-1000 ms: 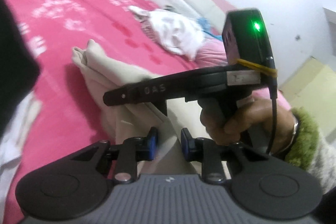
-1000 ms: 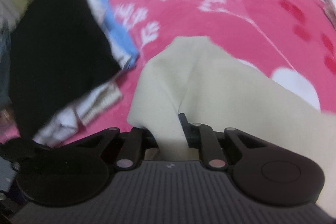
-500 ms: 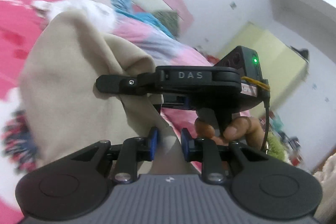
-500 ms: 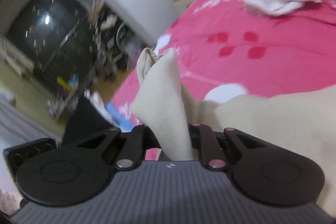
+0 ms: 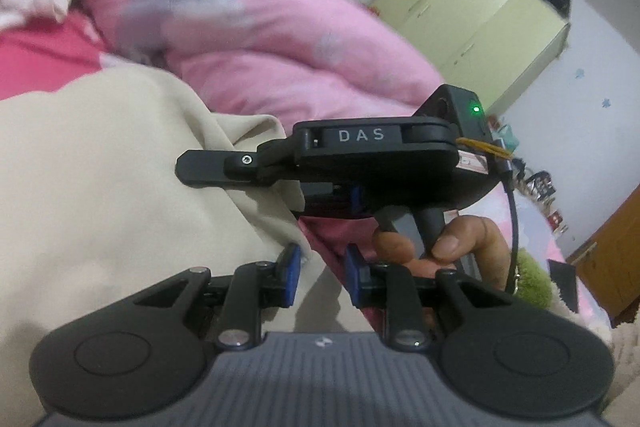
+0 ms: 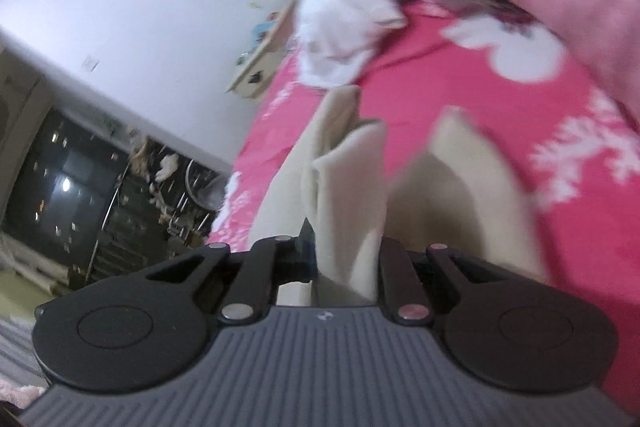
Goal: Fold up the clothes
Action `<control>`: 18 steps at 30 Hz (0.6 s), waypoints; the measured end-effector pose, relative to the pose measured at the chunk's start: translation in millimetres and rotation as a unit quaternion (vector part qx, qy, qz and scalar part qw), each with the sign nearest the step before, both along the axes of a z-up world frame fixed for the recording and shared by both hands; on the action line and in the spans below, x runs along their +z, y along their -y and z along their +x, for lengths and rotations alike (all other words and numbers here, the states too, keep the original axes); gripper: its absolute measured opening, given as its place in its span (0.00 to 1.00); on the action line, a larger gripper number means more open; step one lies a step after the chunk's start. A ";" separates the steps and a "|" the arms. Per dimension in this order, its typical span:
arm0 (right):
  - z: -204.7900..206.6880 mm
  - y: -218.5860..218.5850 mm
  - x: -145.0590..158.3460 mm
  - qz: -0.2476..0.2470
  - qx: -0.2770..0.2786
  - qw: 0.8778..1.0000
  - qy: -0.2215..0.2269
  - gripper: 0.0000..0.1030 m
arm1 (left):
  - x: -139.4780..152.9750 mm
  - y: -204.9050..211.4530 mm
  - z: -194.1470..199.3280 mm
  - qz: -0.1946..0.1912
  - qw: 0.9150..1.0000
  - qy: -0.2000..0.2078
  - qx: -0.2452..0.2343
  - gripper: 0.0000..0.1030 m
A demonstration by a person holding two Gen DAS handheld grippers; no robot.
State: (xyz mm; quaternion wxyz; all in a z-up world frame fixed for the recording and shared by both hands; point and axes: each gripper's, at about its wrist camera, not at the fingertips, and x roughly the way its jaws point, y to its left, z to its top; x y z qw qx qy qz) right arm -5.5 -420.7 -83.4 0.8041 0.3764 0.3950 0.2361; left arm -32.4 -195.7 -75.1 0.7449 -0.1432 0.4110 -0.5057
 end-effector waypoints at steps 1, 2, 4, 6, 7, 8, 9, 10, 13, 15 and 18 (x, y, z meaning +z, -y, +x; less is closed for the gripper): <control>2.5 5.0 -8.3 0.004 -0.005 1.000 -0.009 0.10 | -0.3 2.5 2.2 -0.003 1.000 0.000 -0.002 0.23; 2.8 9.5 -12.4 0.009 -0.008 1.000 -0.012 0.10 | -0.6 5.1 4.4 -0.006 1.000 0.001 -0.003 0.23; -0.3 17.9 -11.0 0.017 -0.010 1.000 -0.002 0.10 | -1.1 10.1 8.8 -0.012 1.000 0.002 -0.007 0.24; -0.3 22.1 -7.1 0.015 -0.008 1.000 0.015 0.10 | -6.5 14.6 12.7 -0.016 1.000 -0.007 -0.008 0.25; 2.4 25.1 -9.0 0.014 -0.008 1.000 0.016 0.10 | -8.3 16.8 14.8 -0.009 1.000 -0.010 -0.007 0.25; 6.0 27.8 -15.2 0.014 -0.009 1.000 0.009 0.10 | -7.1 24.4 17.1 0.008 1.000 -0.014 -0.007 0.29; 10.6 29.7 -24.2 0.013 -0.008 1.000 -0.003 0.11 | -2.4 27.7 12.5 0.029 0.999 -0.021 -0.009 0.37; 15.0 31.9 -33.2 0.007 -0.008 1.000 -0.016 0.12 | -2.5 28.8 11.5 0.043 0.999 -0.023 -0.007 0.42; 18.5 28.4 -44.6 -0.028 -0.004 0.999 -0.024 0.16 | 5.0 25.4 5.5 0.067 0.998 -0.019 -0.001 0.60; 19.3 26.0 -42.4 -0.026 0.002 1.000 -0.016 0.21 | 15.5 16.1 0.4 0.067 0.998 -0.013 0.010 0.69; 21.2 25.3 -41.6 -0.023 -0.004 0.999 -0.026 0.26 | 29.7 -2.4 -6.6 0.071 0.997 -0.009 0.030 0.76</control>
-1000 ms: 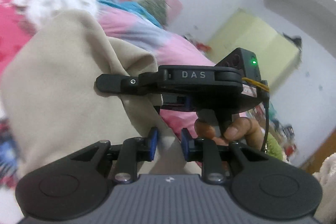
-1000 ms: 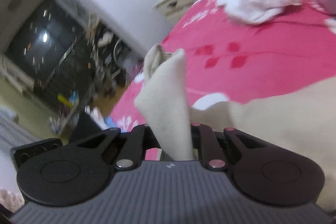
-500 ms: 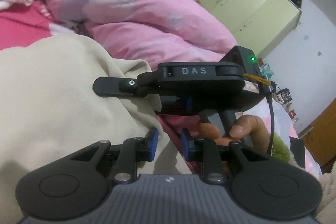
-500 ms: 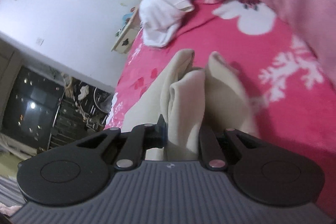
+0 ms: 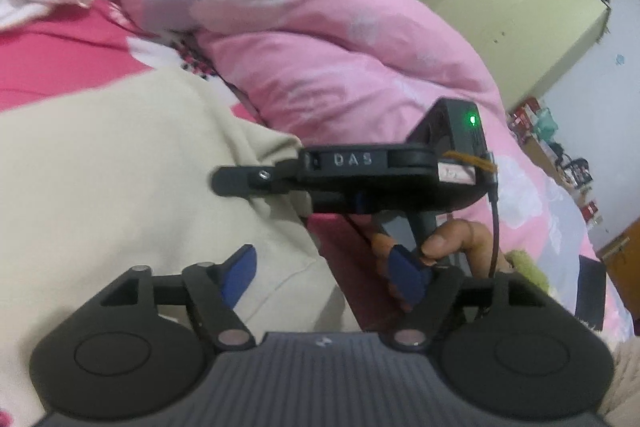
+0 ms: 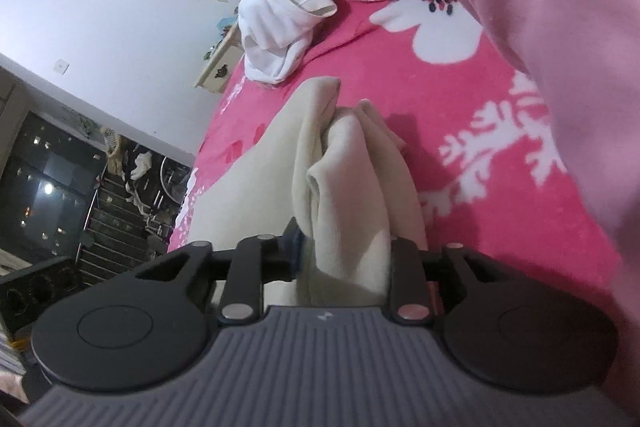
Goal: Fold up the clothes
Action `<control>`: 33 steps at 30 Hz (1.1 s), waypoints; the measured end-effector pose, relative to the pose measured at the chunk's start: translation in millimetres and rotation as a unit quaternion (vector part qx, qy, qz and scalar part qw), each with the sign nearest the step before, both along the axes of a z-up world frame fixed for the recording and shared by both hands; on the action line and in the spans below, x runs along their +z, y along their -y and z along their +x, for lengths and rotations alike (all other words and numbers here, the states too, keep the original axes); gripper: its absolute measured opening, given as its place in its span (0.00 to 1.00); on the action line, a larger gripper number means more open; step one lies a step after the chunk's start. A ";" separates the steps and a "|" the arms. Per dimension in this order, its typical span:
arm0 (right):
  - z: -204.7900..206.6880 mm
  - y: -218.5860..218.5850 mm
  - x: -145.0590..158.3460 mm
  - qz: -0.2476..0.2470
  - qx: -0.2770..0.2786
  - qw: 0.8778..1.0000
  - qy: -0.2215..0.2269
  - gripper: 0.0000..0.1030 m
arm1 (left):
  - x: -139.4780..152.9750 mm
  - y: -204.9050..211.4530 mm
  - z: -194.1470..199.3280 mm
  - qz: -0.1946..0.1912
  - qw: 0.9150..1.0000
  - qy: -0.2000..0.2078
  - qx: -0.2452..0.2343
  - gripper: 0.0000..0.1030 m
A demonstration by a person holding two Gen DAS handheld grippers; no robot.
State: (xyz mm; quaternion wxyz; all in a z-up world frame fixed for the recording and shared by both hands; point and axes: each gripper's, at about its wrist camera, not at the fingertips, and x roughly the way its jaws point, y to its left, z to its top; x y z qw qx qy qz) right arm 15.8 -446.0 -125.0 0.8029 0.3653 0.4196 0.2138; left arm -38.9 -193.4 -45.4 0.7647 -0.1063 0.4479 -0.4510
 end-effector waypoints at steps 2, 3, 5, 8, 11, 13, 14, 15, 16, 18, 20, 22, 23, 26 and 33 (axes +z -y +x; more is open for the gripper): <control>-2.6 -2.8 5.1 -0.016 -0.005 1.000 -0.004 0.30 | 9.8 -13.2 -3.5 0.006 1.000 0.007 0.017 0.79; -4.8 -5.1 8.6 -0.029 -0.004 1.000 -0.002 0.32 | 13.9 -21.3 -5.2 0.011 0.999 0.011 0.029 0.79; -8.5 -11.5 16.8 -0.066 -0.002 0.998 0.004 0.39 | 20.8 -37.2 -10.7 0.025 0.998 0.022 0.052 0.79; -16.0 -21.1 29.7 -0.141 0.003 0.990 0.023 0.49 | 28.8 -70.6 -20.9 0.050 0.993 0.037 0.100 0.79; -20.8 -32.7 41.1 -0.253 -0.013 0.966 0.045 0.78 | 24.1 -108.4 -28.3 0.054 0.987 0.032 0.149 0.85; -17.6 -36.5 40.7 -0.287 -0.009 0.956 0.051 0.81 | 10.1 -130.2 -28.8 0.067 0.980 0.007 0.187 0.85; -14.8 -35.2 37.7 -0.281 -0.001 0.959 0.047 0.81 | 3.2 -138.0 -27.9 0.071 0.977 -0.004 0.202 0.85; -11.3 -33.4 34.0 -0.271 0.006 0.962 0.038 0.82 | -6.8 -145.7 -25.6 0.072 0.974 -0.020 0.215 0.85; -6.6 -30.7 29.1 -0.255 0.012 0.967 0.025 0.82 | -15.3 -151.2 -22.5 0.067 0.972 -0.037 0.221 0.85; 1.7 -24.3 20.4 -0.219 0.021 0.976 0.006 0.83 | -31.6 -160.5 -15.0 0.037 0.970 -0.073 0.227 0.85; 8.0 -16.1 12.6 -0.178 0.029 0.984 -0.012 0.87 | -44.5 -166.1 -6.5 -0.001 0.969 -0.095 0.227 0.87; 13.4 -8.2 1.5 -0.140 0.035 0.989 -0.031 0.90 | -53.4 -167.1 1.9 -0.025 0.969 -0.105 0.221 0.89; 15.4 -4.7 -3.7 -0.124 0.033 0.991 -0.038 0.92 | -56.8 -167.1 5.8 -0.031 0.970 -0.108 0.218 0.91; 15.8 4.0 -10.5 -0.091 0.027 0.994 -0.046 0.93 | -63.9 -169.8 8.9 -0.050 0.969 -0.123 0.209 0.92; -8.0 -14.2 -10.0 -0.041 0.086 0.993 -0.067 0.93 | -87.6 -175.1 -11.7 -0.113 0.963 -0.180 0.166 0.92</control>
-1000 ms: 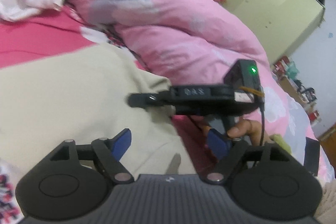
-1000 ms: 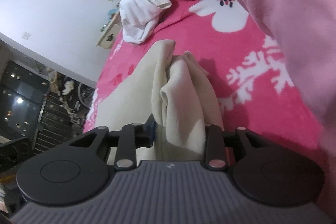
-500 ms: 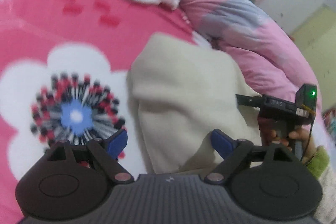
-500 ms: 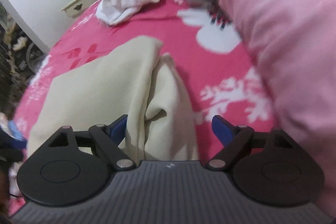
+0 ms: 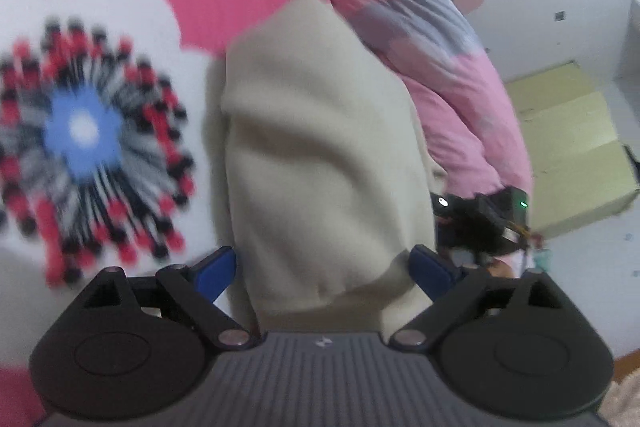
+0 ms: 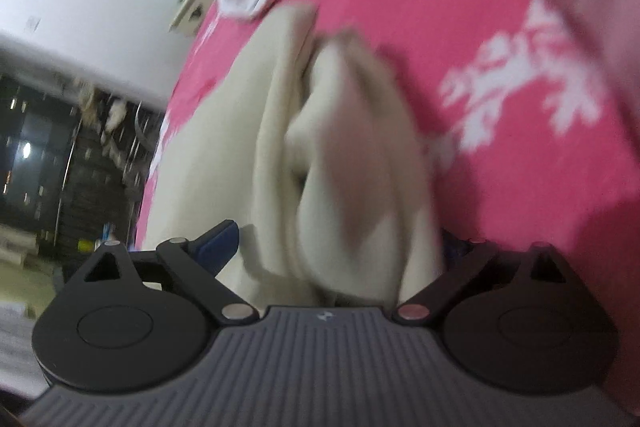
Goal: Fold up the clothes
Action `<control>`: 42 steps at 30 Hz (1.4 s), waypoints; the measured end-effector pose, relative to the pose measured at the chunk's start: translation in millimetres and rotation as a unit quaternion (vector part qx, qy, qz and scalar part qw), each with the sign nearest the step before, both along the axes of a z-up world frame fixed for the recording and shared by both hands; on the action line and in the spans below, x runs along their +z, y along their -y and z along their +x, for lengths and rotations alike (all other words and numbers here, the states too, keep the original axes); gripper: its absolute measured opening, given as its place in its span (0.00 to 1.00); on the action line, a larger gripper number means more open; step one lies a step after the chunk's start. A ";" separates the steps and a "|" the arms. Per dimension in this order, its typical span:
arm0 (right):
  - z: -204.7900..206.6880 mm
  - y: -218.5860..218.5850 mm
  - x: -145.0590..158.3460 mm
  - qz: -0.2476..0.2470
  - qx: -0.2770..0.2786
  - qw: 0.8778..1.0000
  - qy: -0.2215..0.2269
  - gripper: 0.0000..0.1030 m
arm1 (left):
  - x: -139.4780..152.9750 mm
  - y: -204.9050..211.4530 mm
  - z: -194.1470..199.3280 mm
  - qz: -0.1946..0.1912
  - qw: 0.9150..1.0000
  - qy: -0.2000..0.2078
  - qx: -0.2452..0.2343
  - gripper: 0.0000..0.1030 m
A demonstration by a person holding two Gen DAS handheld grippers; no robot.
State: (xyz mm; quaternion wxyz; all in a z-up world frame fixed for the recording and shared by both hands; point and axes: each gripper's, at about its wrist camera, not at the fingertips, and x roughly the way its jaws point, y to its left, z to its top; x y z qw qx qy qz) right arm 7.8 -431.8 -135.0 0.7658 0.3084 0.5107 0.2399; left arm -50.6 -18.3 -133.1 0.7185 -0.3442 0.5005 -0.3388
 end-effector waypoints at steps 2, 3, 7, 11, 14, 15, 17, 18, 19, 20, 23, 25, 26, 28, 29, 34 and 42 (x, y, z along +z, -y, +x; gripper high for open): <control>-4.3 -6.3 -0.5 -0.005 0.006 1.000 0.004 0.93 | -12.3 -0.4 -3.4 -0.030 0.999 -0.018 0.010 0.92; -5.0 -7.5 -0.7 -0.002 0.002 1.000 0.002 0.94 | -16.1 1.3 -4.0 -0.042 0.999 -0.018 0.009 0.92; -8.5 -9.8 0.7 0.015 -0.012 1.000 -0.005 0.87 | -19.8 12.6 -8.0 -0.049 0.999 0.004 -0.020 0.93; -17.0 -10.4 0.9 0.026 -0.027 0.999 -0.012 0.74 | -13.2 26.1 -13.7 -0.013 0.998 0.034 -0.055 0.93; -19.3 -12.5 -3.3 0.030 -0.047 0.998 -0.013 0.64 | -13.8 29.9 -13.6 -0.018 0.999 0.024 -0.042 0.77; -19.9 -15.4 -3.8 0.029 -0.054 0.998 -0.014 0.59 | -12.1 27.5 -14.4 -0.019 0.999 0.025 -0.041 0.70; -22.9 -20.7 -3.0 0.029 -0.071 0.997 -0.017 0.52 | -9.4 17.4 -15.6 -0.032 0.999 0.017 -0.038 0.63; -25.4 -24.3 -1.0 0.032 -0.077 0.996 -0.020 0.51 | -8.5 9.6 -16.1 -0.045 0.998 0.008 -0.035 0.63; -28.6 -29.0 1.7 0.038 -0.081 0.996 -0.025 0.49 | -5.1 0.1 -16.6 -0.055 0.998 0.000 -0.033 0.63; -31.8 -33.7 4.3 0.043 -0.084 0.995 -0.030 0.49 | -2.0 -10.3 -16.8 -0.058 0.998 -0.003 -0.034 0.63; -46.8 -61.1 16.0 0.045 -0.070 0.996 -0.038 0.49 | 7.2 -47.0 -17.5 -0.065 0.998 -0.010 -0.025 0.65; -58.0 -83.8 21.1 0.045 -0.060 0.997 -0.035 0.49 | 10.2 -71.8 -17.6 -0.046 0.999 -0.007 -0.007 0.70; -62.2 -93.1 20.0 0.048 -0.060 0.996 -0.033 0.54 | 10.3 -80.7 -18.4 -0.023 1.000 -0.006 0.004 0.74; -68.5 -107.8 13.5 0.025 -0.058 0.998 -0.027 0.60 | 15.9 -93.5 -22.5 0.037 0.999 -0.001 0.021 0.74; -71.3 -113.2 10.4 0.006 -0.056 0.998 -0.025 0.62 | 23.6 -98.4 -26.5 0.047 0.998 0.009 0.031 0.73; -98.3 -89.5 34.7 -0.016 -0.091 0.996 -0.007 0.62 | 90.3 -110.1 -45.6 0.066 0.989 0.114 0.067 0.78; -99.8 -45.0 72.6 -0.043 -0.158 0.983 0.088 0.48 | 107.9 69.6 -18.5 0.111 0.962 0.201 -0.150 0.72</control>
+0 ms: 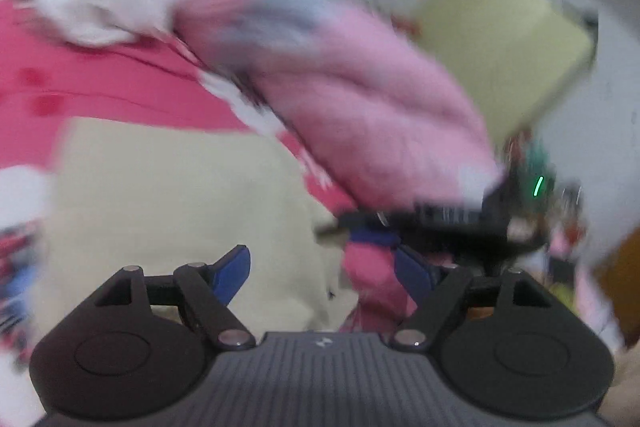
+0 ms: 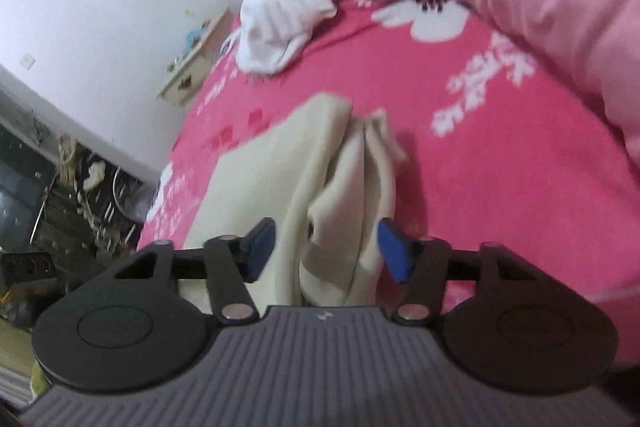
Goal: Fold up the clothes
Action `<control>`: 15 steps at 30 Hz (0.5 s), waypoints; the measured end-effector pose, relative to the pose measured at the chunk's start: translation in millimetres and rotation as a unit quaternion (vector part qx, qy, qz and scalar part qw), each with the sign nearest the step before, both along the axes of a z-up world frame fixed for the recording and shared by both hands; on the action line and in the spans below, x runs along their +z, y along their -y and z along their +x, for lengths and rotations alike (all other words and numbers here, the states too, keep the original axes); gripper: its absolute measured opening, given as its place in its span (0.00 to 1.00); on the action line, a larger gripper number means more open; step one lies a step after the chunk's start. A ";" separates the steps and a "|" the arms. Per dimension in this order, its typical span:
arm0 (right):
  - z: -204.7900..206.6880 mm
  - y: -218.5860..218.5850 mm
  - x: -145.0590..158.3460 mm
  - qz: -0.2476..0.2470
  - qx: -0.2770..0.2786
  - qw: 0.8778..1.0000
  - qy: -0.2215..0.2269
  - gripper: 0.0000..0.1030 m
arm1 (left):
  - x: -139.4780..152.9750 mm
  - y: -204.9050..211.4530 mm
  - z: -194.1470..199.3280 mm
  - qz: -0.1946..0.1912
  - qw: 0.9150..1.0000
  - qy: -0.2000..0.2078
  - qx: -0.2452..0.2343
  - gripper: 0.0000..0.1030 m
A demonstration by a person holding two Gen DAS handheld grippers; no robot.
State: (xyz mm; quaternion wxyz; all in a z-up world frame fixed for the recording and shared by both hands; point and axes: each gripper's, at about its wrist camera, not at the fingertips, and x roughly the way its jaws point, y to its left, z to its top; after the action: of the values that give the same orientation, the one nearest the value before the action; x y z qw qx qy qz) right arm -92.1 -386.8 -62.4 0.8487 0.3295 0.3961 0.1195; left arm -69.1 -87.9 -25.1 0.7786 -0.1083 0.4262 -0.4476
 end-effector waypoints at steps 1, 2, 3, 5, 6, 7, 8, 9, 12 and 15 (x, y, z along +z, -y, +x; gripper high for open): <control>4.9 2.2 -3.1 0.004 -0.003 1.000 0.001 0.46 | -6.7 18.0 2.8 0.025 1.000 -0.001 -0.012 0.70; 12.9 -1.1 -5.3 0.004 -0.005 1.000 0.001 0.42 | -13.3 35.9 5.5 0.051 0.998 -0.002 -0.023 0.66; 20.3 -6.7 -6.1 -0.002 -0.007 1.000 0.000 0.41 | -18.8 46.8 6.4 0.077 0.997 0.002 -0.025 0.63; 23.1 -9.2 -11.7 -0.017 -0.006 1.000 -0.003 0.35 | -29.8 68.5 8.2 0.129 0.991 0.011 -0.027 0.55; 20.8 -8.2 -15.4 -0.018 -0.004 1.000 -0.005 0.32 | -32.9 72.4 8.7 0.145 0.989 0.014 -0.026 0.52; 18.5 -7.3 -19.2 -0.020 -0.003 1.000 -0.006 0.22 | -34.7 72.3 10.8 0.145 0.989 0.010 -0.025 0.52; 16.2 -6.4 -22.9 -0.021 -0.001 1.000 -0.008 0.16 | -36.5 72.1 12.8 0.144 0.989 0.005 -0.025 0.51; 13.9 -5.4 -26.6 -0.023 0.001 1.000 -0.009 0.15 | -33.8 68.0 13.0 0.141 0.990 0.002 -0.024 0.51; 4.6 -4.2 -25.9 -0.012 0.007 1.000 0.005 0.13 | -37.5 59.4 19.1 0.127 0.992 -0.014 -0.021 0.44; 8.9 -6.5 -26.9 -0.017 0.015 1.000 0.009 0.11 | -42.0 41.8 29.9 0.093 0.994 -0.056 -0.013 0.39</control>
State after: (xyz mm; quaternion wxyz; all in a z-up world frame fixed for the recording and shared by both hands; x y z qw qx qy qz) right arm -83.1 -380.3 -89.4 0.8561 0.3074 0.3951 0.1287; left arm -39.2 -129.7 -67.1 0.7546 -0.0552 0.5100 -0.4093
